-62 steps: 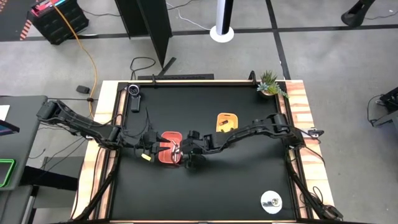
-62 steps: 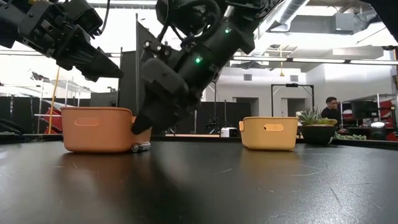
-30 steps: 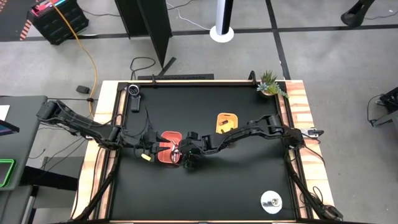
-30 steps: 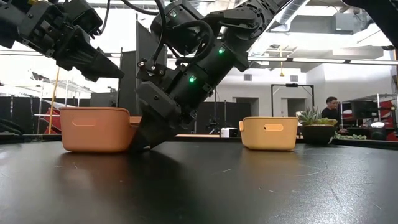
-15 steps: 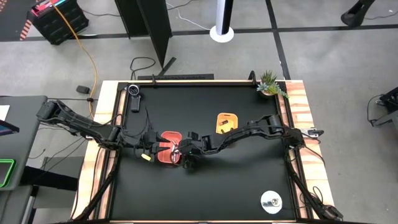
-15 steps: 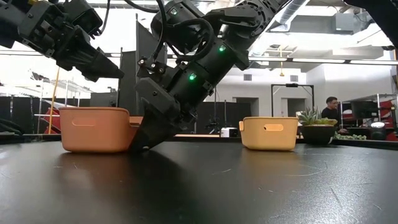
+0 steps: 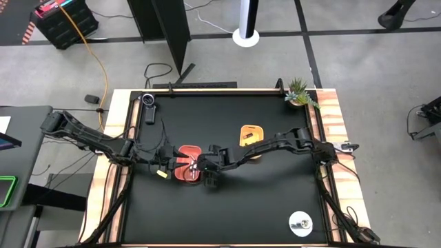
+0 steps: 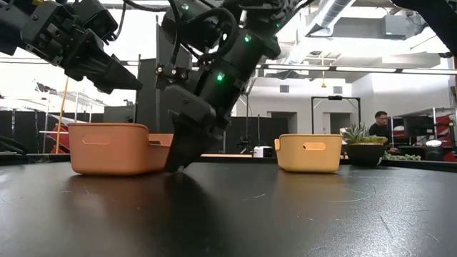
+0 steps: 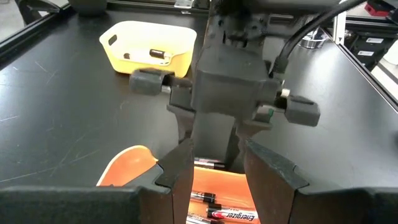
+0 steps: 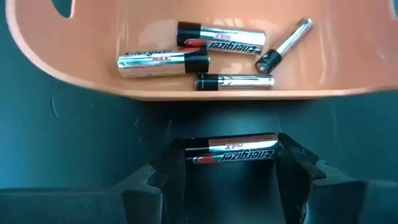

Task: Sort batteries
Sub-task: Put the big silver battery into the orange bin, then return to Home Position

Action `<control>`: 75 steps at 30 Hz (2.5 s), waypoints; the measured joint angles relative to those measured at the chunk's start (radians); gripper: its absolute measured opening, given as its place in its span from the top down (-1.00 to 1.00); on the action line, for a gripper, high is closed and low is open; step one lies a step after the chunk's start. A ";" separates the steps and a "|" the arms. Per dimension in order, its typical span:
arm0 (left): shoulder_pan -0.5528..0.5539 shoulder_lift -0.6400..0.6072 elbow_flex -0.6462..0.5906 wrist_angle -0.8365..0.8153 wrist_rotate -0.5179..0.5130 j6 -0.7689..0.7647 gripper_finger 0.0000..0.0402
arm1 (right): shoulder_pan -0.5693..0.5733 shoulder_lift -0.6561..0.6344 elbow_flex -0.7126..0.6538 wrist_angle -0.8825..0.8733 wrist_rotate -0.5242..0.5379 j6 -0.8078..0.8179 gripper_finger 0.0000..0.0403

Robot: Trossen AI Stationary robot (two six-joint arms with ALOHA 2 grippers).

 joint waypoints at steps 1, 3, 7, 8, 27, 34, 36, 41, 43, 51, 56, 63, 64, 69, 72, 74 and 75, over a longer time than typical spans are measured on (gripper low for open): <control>0.000 0.000 0.000 0.000 0.000 0.000 0.34 | 0.002 0.000 0.020 -0.029 0.001 -0.001 0.07; 0.000 0.000 0.000 0.000 0.000 0.000 0.34 | 0.005 0.000 0.061 -0.080 0.007 -0.014 0.07; 0.000 0.000 0.000 0.000 0.000 0.000 0.34 | 0.017 0.000 0.140 -0.157 0.011 -0.049 0.04; 0.000 0.000 0.000 0.000 0.000 0.000 0.34 | 0.020 0.000 0.162 -0.170 0.012 -0.059 0.04; 0.000 0.000 0.000 0.001 0.000 0.000 0.34 | 0.000 -0.003 0.271 -0.079 0.014 -0.145 -0.50; 0.000 0.000 0.000 0.011 0.000 0.009 0.34 | -0.002 -0.012 0.271 -0.084 0.028 -0.200 -0.63; 0.000 -0.007 0.000 0.041 0.000 0.020 0.34 | 0.001 -0.030 0.270 -0.095 0.064 -0.214 -0.62; 0.000 -0.030 0.000 0.075 -0.006 0.053 0.40 | 0.022 -0.121 0.231 0.007 0.126 -0.270 -0.50; 0.000 -0.033 0.000 0.080 -0.006 0.058 0.45 | 0.032 -0.170 0.156 0.092 0.144 -0.297 -0.37; -0.015 -0.035 0.000 0.092 -0.035 0.112 0.86 | 0.038 -0.483 -0.349 0.467 0.176 -0.267 0.73; -0.017 -0.036 -0.026 0.197 -0.035 0.158 0.99 | 0.055 -0.699 -0.659 0.688 0.176 -0.258 0.92; -0.009 -0.051 -0.233 0.544 -0.056 0.171 1.00 | 0.079 -0.994 -1.038 0.893 0.175 -0.290 0.98; -0.009 -0.053 -0.260 0.570 -0.059 0.159 1.00 | 0.081 -1.036 -1.087 0.927 0.176 -0.284 0.98; -0.009 -0.071 -0.289 0.577 -0.093 0.142 1.00 | 0.075 -1.198 -1.315 1.056 0.187 -0.240 0.98; -0.009 -0.087 -0.290 0.566 -0.094 0.176 1.00 | 0.075 -1.286 -1.420 1.092 0.238 -0.220 0.98; -0.009 -0.120 -0.291 0.554 -0.094 0.179 1.00 | 0.075 -1.340 -1.488 1.109 0.250 -0.206 0.98; -0.009 -0.138 -0.291 0.525 -0.094 0.179 1.00 | 0.075 -1.363 -1.513 1.127 0.251 -0.203 0.98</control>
